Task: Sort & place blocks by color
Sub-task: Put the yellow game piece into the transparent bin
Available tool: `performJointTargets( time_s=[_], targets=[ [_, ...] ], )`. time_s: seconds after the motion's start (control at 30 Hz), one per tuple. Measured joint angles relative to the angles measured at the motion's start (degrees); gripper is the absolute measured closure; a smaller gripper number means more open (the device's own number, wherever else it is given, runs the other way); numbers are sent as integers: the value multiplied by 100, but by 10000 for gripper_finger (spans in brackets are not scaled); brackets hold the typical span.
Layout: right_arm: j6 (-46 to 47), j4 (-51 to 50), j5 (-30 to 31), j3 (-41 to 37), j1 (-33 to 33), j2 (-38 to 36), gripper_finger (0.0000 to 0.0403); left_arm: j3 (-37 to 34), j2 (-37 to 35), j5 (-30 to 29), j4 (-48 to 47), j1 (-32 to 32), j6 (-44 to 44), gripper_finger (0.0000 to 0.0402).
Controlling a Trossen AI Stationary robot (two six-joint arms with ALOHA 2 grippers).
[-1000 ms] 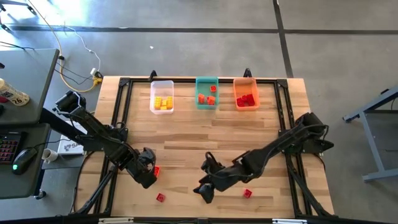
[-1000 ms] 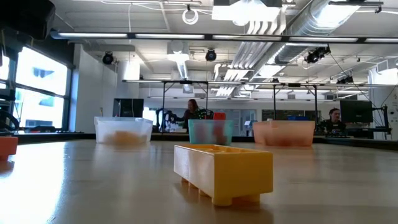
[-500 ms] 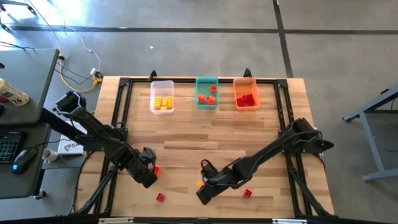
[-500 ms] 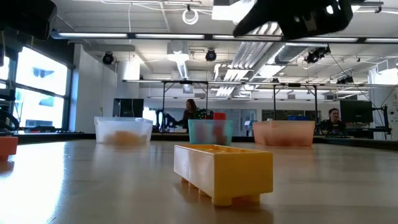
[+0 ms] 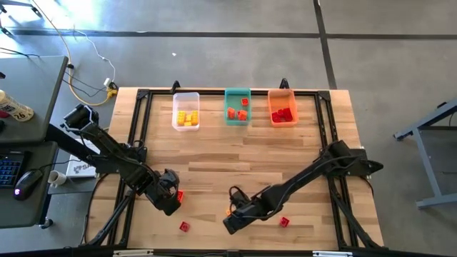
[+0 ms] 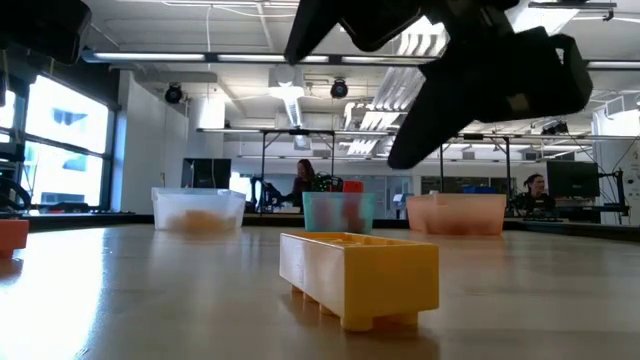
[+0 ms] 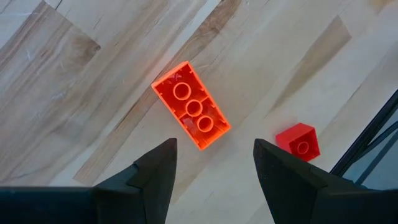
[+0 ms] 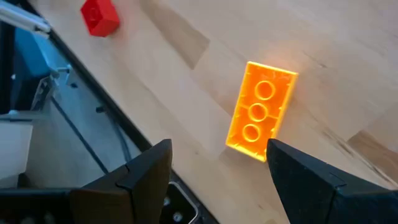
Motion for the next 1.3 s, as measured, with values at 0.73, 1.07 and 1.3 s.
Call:
performJointTargets(
  time_s=[0.73,1.07,1.3],
  targets=[
    [228,-64,-68,0,-366,221,155,0,0,-189,2,0,-31,202],
    [202,-200,-78,0,-358,221,155,0,0,-293,2,-1,-32,202],
    [188,-221,-81,2,-360,273,155,0,0,-297,2,0,-36,202]
  ],
)
